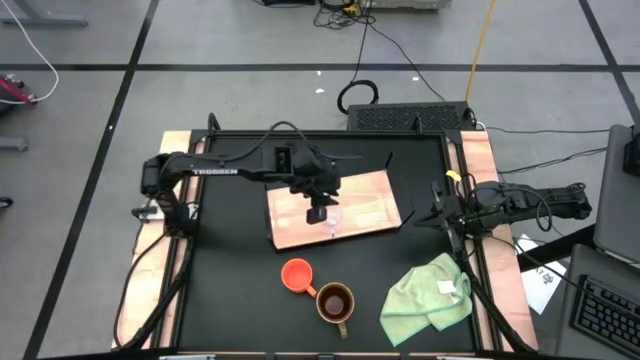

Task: Stack small to large cups/mugs on shelf
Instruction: Put the transparent mug on the shelf

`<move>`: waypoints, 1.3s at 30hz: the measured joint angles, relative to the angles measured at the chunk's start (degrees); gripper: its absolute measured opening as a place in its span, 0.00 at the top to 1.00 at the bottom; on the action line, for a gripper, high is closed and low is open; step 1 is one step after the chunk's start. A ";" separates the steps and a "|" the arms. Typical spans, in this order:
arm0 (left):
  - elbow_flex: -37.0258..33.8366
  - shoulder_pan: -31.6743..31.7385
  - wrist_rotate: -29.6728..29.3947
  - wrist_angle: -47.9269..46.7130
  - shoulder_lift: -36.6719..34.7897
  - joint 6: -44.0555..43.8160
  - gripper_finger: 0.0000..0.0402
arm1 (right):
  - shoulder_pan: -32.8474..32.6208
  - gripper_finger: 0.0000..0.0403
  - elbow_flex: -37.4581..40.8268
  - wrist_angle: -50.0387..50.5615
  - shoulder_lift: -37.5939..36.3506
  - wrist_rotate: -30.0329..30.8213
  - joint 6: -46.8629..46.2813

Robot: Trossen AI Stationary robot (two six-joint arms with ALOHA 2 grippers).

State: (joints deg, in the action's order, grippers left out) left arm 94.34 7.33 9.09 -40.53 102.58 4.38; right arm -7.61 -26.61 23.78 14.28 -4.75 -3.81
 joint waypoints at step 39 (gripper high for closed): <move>19.70 0.03 -5.27 -27.64 14.57 -4.09 0.53 | 0.01 1.00 0.00 1.19 0.02 -0.02 0.02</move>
State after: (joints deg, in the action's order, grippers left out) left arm 114.04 7.36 3.82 -68.17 117.14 0.29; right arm -7.60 -26.61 24.97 14.31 -4.78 -3.79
